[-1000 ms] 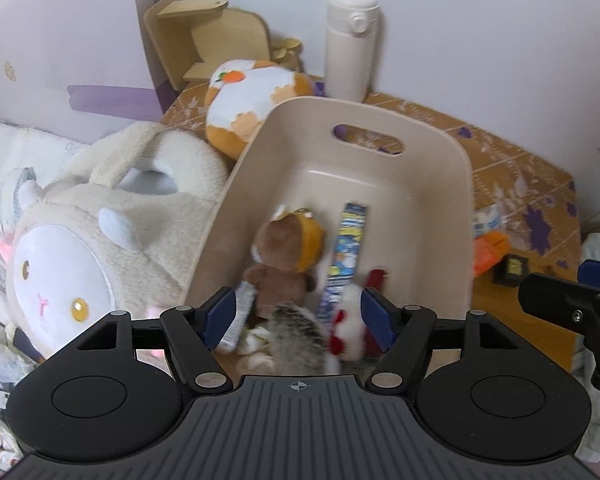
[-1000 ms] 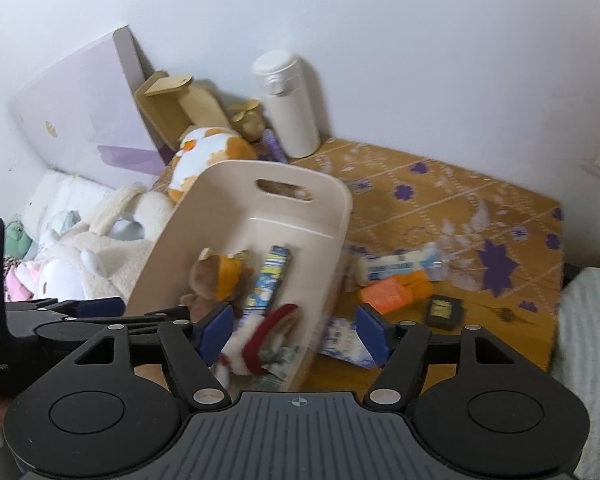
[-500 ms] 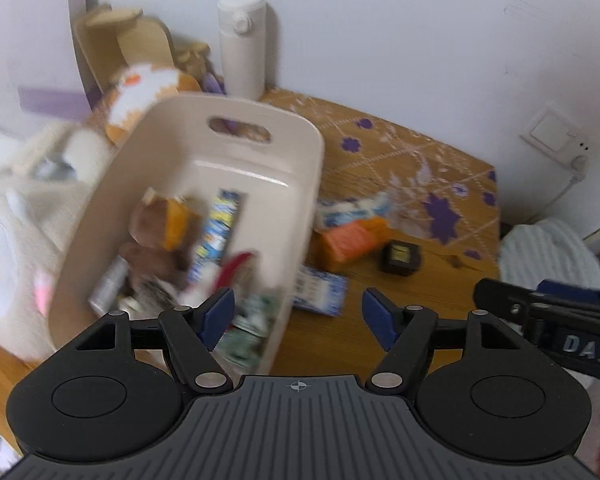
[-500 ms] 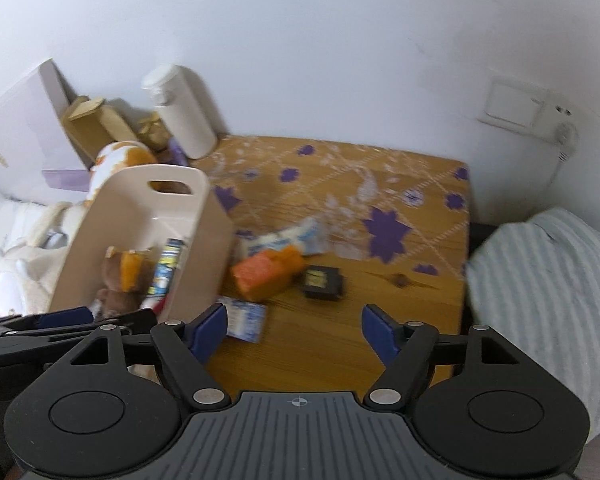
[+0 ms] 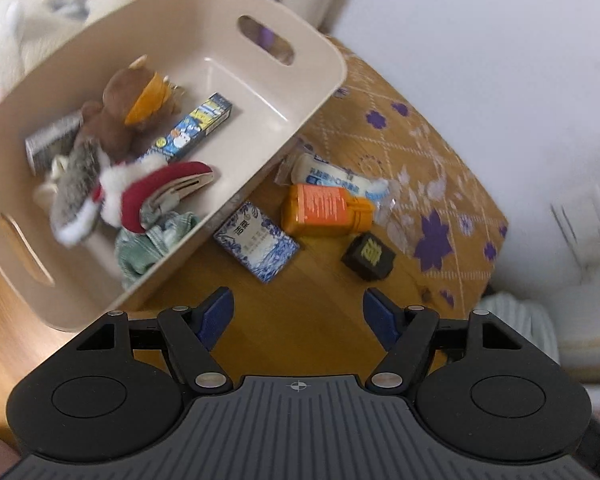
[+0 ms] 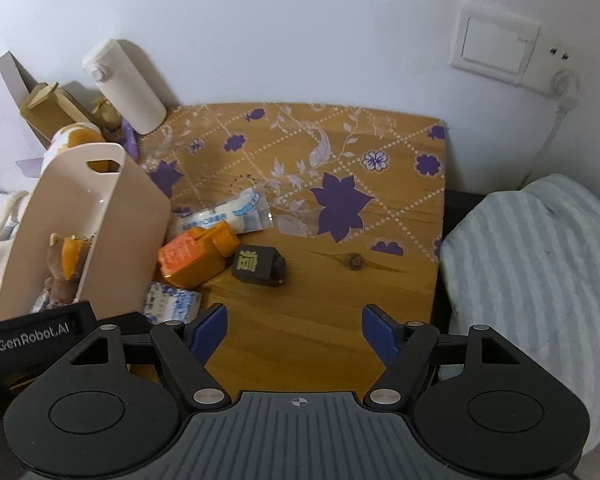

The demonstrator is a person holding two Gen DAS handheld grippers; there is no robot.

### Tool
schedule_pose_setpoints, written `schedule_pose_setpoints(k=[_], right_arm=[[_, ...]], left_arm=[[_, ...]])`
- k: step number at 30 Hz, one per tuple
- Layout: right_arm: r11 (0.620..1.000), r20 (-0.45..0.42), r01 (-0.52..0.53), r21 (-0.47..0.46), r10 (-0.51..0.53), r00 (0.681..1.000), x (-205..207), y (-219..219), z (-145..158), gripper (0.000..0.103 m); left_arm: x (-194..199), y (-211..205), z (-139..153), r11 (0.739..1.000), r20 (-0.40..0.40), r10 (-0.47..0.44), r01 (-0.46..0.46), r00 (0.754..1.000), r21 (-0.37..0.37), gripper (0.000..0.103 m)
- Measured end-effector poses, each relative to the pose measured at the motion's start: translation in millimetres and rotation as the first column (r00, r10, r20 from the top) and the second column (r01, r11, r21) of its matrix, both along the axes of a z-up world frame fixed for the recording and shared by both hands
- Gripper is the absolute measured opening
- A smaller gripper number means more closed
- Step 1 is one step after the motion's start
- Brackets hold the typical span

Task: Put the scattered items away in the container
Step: 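Withdraw both grippers from the basket back over the table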

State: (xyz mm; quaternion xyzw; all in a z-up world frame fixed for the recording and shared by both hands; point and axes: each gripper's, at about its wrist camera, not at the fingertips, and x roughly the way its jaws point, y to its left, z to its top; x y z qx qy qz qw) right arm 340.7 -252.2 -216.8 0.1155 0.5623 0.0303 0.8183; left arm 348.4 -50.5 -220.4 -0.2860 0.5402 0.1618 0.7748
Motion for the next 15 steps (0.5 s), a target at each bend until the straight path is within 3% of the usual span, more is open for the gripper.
schedule_pose_setpoints(k=[4,9,15], right_arm=[[0.999,-0.017,-0.032,0.01,0.032,0.999,16,2,-20,0.076],[0.997,-0.031,-0.066,0.03,0.067,0.997,36,8,-44,0.076],[0.993,-0.031,-0.113,0.036,0.114,0.993,55,24,-65,0.076]], left_arm=[[4,1,-16,0.986,0.028,0.167,-0.166,0.986,-0.016,0.073],[5,9,-39,0.929,0.005,0.371,-0.371,0.929,-0.008,0.073],[10,12,-64,0.905,-0.033,0.424,-0.425,0.905,-0.009,0.073]])
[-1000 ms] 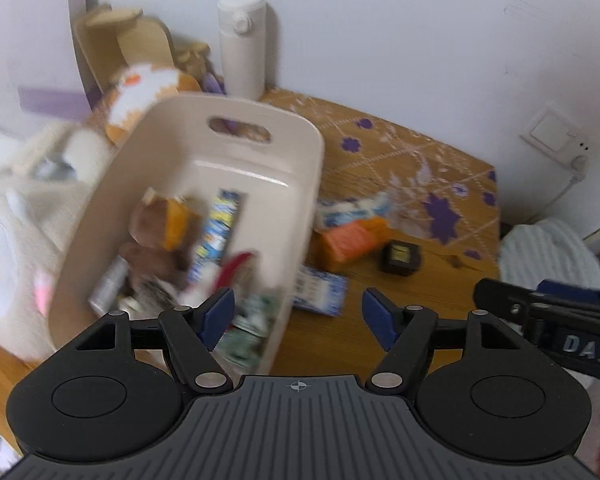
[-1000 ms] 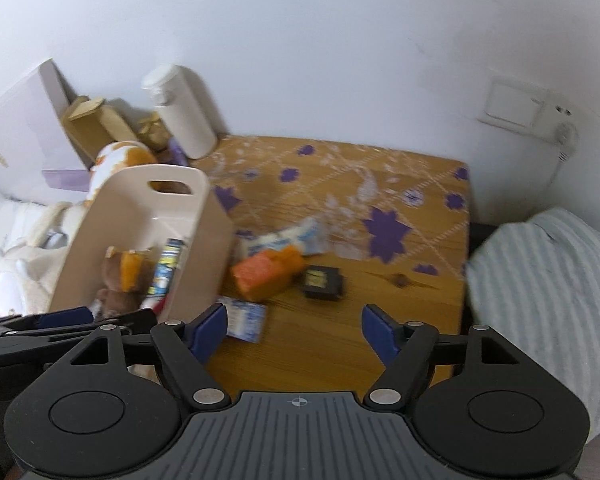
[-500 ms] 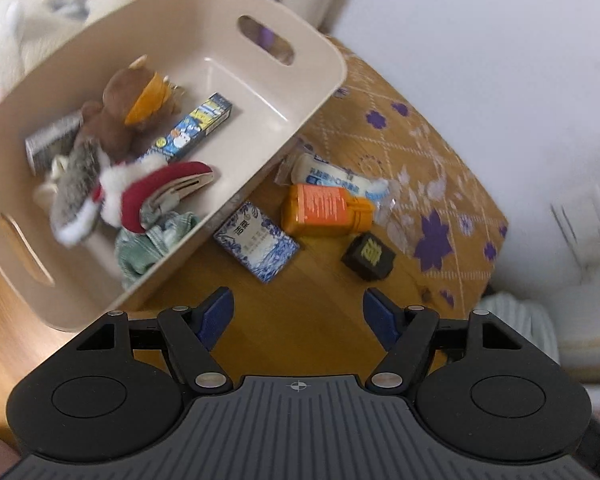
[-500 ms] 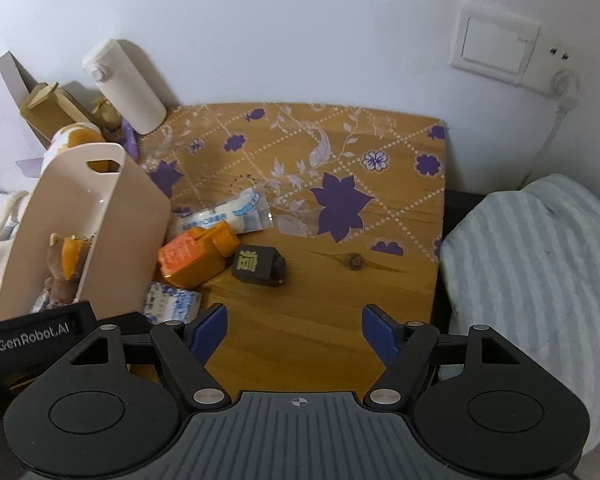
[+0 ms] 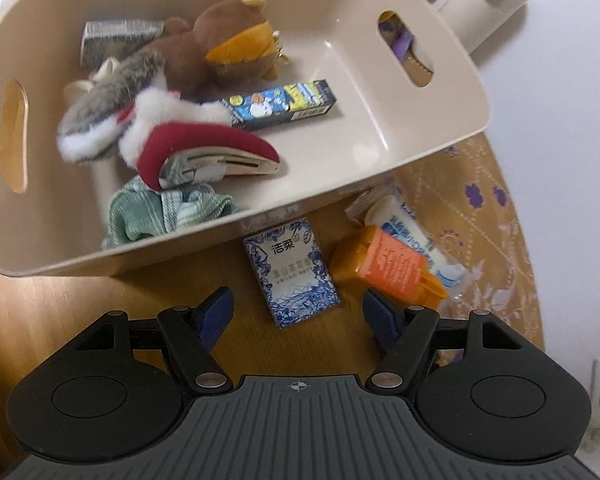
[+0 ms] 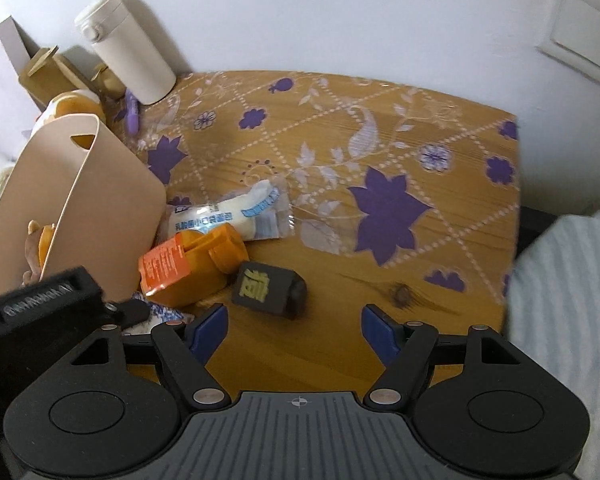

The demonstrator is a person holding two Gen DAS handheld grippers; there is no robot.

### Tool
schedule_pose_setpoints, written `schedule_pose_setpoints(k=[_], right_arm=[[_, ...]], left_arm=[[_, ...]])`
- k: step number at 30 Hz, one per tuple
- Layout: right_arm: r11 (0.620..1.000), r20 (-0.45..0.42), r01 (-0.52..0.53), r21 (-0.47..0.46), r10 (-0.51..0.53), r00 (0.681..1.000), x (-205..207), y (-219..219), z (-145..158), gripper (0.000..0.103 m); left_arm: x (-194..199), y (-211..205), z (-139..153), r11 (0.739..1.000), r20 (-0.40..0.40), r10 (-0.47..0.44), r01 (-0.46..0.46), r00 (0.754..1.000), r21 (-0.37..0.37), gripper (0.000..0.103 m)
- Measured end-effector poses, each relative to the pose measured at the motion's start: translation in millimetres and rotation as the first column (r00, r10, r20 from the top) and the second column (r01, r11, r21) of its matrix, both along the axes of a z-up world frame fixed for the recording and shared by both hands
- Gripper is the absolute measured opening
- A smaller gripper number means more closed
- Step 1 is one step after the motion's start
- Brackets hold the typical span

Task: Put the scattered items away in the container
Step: 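Withdraw both grippers from the basket back over the table, then grasp the black gold-lettered box with right gripper while left gripper grasps second tissue pack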

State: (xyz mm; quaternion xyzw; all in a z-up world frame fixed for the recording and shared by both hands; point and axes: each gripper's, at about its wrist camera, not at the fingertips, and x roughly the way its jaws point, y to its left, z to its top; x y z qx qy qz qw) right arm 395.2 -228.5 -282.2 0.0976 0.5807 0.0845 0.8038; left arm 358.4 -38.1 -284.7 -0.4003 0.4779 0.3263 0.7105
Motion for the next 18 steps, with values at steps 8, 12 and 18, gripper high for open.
schedule_pose_setpoints(k=[8,12,18], right_arm=[[1.0,-0.02,-0.016,-0.002,0.016,1.0,17,17,-19,0.074],[1.0,-0.041,-0.009,-0.012,0.008,0.999,22,19,-30,0.073],[1.0,-0.06,0.0,-0.011,0.0,0.998,25,20,-37,0.068]], left_arm=[[9,5,-19,0.999,-0.007,0.025,-0.025,1.0,0.022,0.073],[12,6,-31,0.999,-0.037,0.027,-0.027,0.999,0.019,0.073],[17,1,-34,0.997,-0.035,0.02,-0.017,0.999,0.08,0.075]])
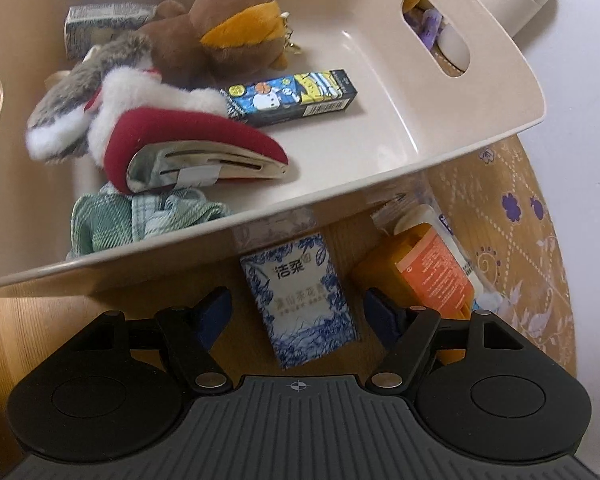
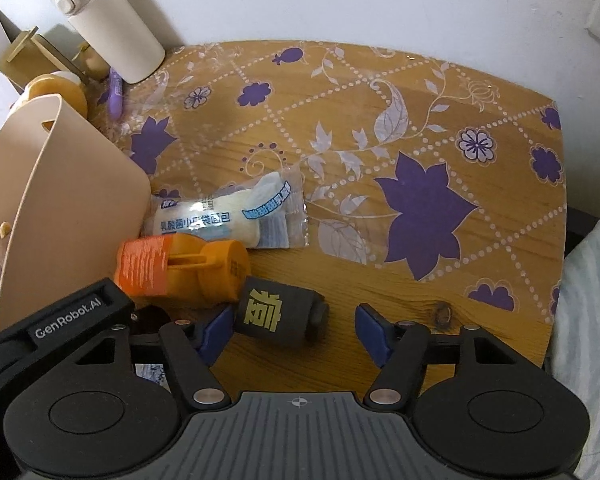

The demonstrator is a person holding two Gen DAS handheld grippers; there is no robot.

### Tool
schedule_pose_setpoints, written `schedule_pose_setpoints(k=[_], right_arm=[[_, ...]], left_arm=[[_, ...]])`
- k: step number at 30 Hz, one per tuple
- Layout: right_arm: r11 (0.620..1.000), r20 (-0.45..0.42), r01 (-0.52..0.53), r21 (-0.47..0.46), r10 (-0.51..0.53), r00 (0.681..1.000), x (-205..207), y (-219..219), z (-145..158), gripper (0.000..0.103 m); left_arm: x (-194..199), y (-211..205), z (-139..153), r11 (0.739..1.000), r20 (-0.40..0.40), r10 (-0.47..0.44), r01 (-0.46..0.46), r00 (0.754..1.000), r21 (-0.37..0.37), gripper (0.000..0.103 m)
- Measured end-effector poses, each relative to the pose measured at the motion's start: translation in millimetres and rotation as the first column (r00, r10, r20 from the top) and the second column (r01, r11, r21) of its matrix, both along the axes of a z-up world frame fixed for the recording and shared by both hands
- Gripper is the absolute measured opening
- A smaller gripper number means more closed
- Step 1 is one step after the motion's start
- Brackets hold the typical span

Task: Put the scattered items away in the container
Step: 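Grasp the black gold-lettered box with right gripper while left gripper grasps second tissue pack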

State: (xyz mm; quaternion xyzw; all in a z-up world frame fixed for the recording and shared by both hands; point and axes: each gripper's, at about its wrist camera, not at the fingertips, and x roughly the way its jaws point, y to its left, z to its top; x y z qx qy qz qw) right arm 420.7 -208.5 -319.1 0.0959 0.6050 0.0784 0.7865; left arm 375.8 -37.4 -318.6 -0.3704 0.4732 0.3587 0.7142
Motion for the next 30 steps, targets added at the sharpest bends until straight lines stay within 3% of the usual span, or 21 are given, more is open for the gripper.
schedule_pose_setpoints(k=[8,11,15,30], right_arm=[[1.0,-0.004,0.021,0.002,-0.021,1.0,2,-5,-3,0.05],[1.0,0.0,0.027,0.01,-0.027,1.0,2,-6,-3,0.045],[0.999,0.006,0.039,0.011,-0.039,0.999,-1,-6,-3,0.045],[0.997,0.015,0.078,0.016,-0.079,0.997,-14,-17,7,0.045]], left_arm=[[1,-10,-1,0.998,-0.005,-0.031,0.032,0.999,0.059,0.074],[-1,-12,-1,0.995,-0.01,-0.039,0.04,0.999,0.09,0.059],[-2,-15,-1,0.993,-0.006,-0.057,0.058,0.998,0.103,0.053],[-7,-13,9,0.989,-0.015,-0.126,0.126,0.992,0.083,0.049]])
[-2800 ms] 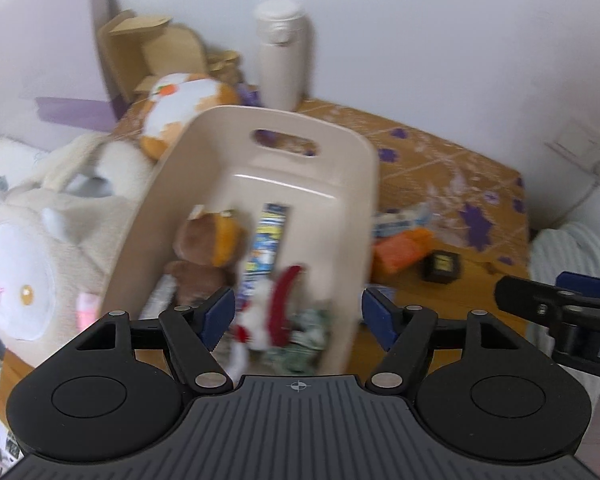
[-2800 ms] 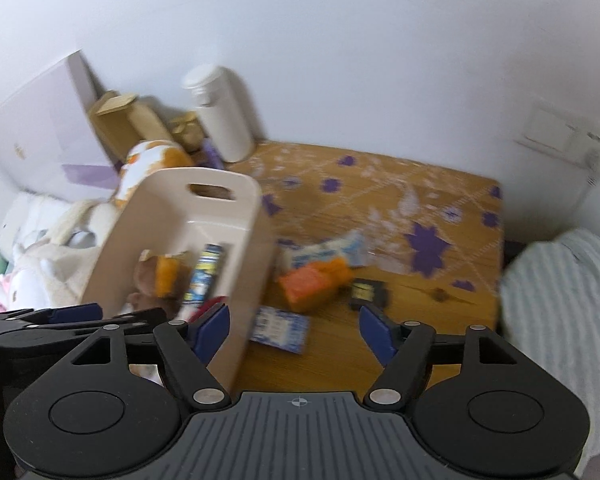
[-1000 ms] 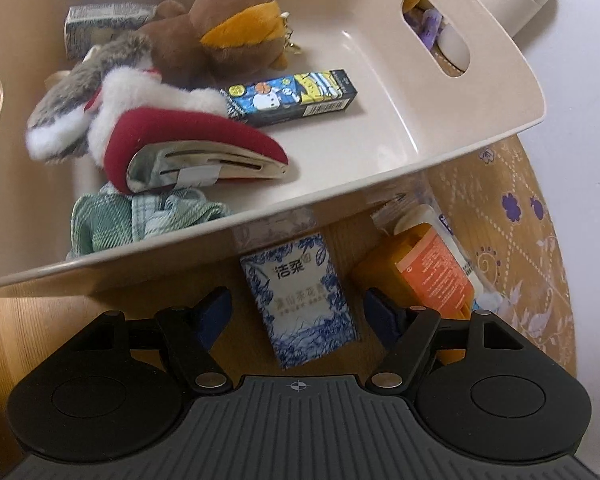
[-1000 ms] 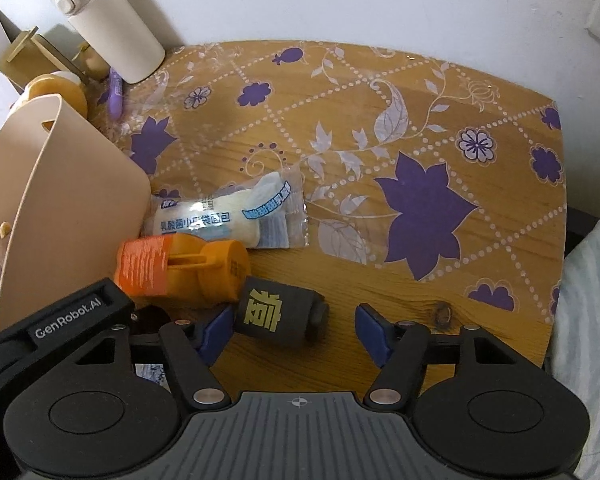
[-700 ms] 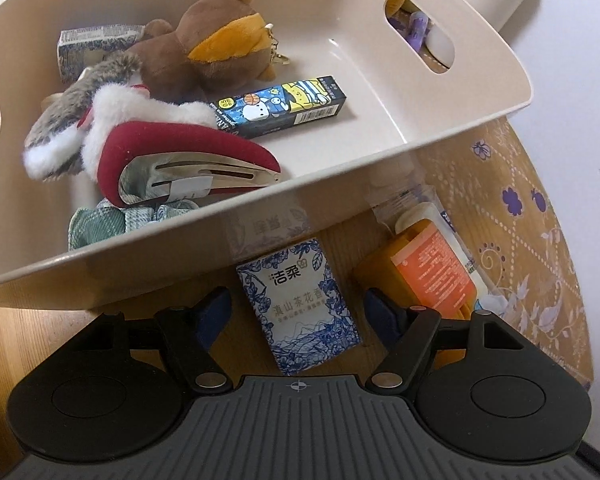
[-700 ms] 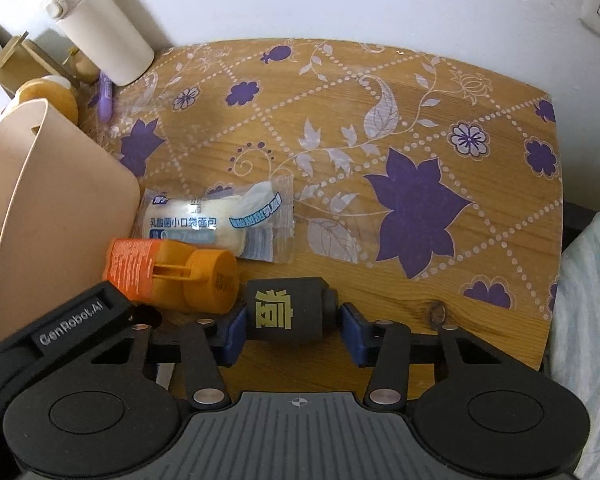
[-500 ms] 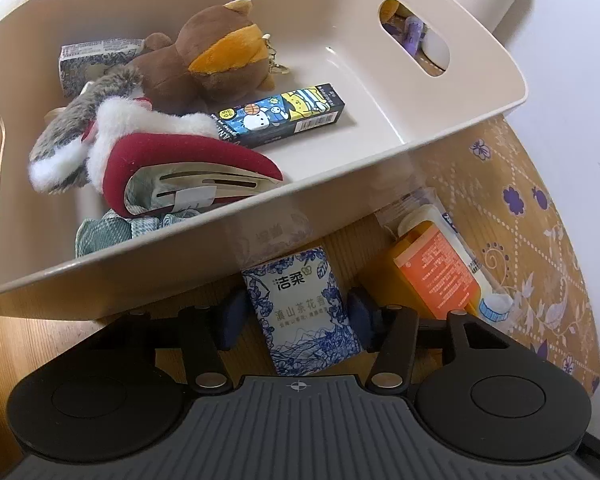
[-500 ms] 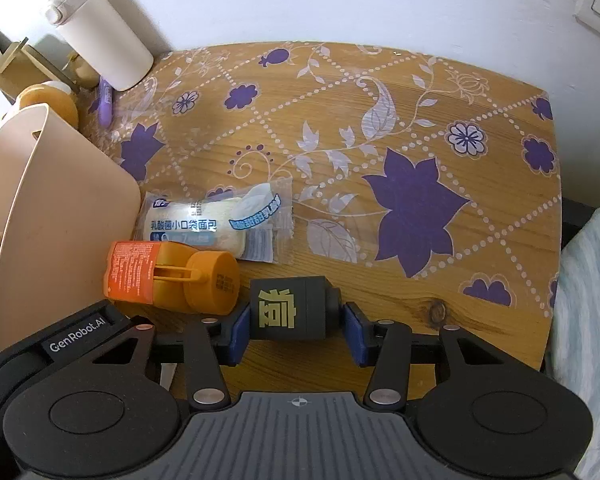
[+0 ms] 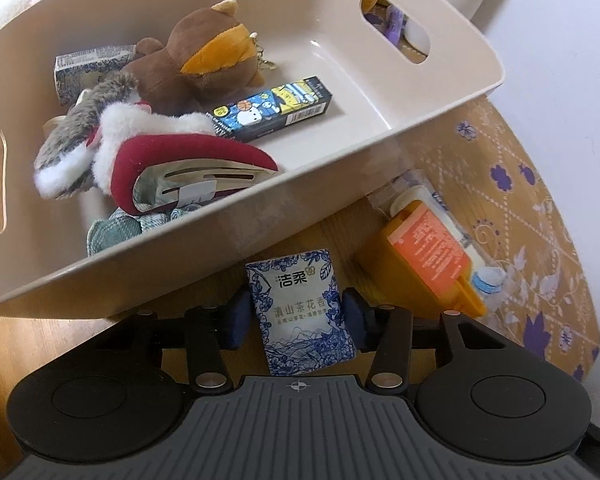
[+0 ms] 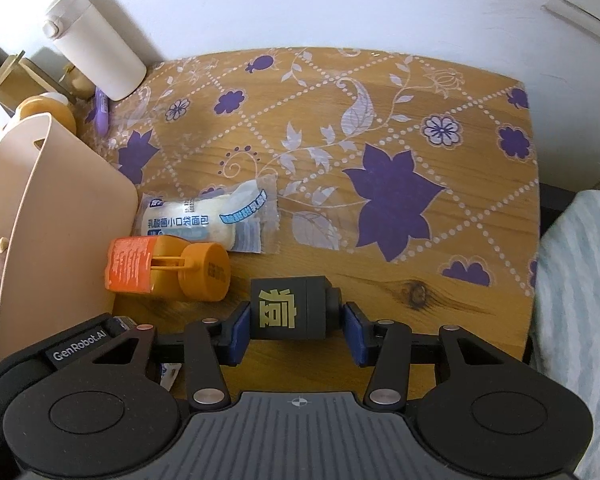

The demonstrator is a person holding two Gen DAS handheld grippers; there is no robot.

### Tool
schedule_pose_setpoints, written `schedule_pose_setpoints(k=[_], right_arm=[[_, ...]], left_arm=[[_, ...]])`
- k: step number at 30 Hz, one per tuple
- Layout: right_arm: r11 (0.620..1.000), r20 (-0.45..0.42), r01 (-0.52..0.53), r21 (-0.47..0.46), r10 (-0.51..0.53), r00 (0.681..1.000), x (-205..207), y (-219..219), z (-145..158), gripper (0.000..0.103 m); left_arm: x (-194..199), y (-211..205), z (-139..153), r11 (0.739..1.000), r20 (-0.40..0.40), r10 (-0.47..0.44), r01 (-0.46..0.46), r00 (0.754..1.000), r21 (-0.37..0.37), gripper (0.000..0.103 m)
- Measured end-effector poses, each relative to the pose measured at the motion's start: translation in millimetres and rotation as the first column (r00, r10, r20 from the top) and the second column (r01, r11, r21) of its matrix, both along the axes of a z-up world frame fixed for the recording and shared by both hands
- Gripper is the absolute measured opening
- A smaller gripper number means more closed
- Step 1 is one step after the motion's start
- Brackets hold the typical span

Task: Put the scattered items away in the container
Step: 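Grasp the black gold-lettered box with right gripper while left gripper grasps second tissue pack, then carry black box and tissue pack into the basket and release both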

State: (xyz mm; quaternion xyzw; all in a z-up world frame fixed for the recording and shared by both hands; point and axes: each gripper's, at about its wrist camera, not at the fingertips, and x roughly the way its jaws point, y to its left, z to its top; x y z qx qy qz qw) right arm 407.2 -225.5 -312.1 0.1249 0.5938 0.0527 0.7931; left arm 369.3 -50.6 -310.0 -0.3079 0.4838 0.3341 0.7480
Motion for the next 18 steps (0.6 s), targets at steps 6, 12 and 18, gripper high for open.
schedule_pose_setpoints(k=[6,12,18], right_arm=[[1.0,0.026,0.024,0.005,-0.024,0.999,-10,-4,17,0.045],[0.999,0.086,0.041,-0.003,-0.04,0.996,-21,-4,49,0.045],[0.998,0.161,0.057,-0.01,-0.054,0.986,-35,-3,91,0.045]], left_arm=[[-8,-1,23,0.999,0.043,-0.034,0.034,0.999,-0.006,0.049],[-14,-1,44,0.998,0.082,-0.063,0.065,0.995,-0.021,0.049],[-24,1,84,0.993,0.138,-0.111,0.114,0.984,-0.017,0.049]])
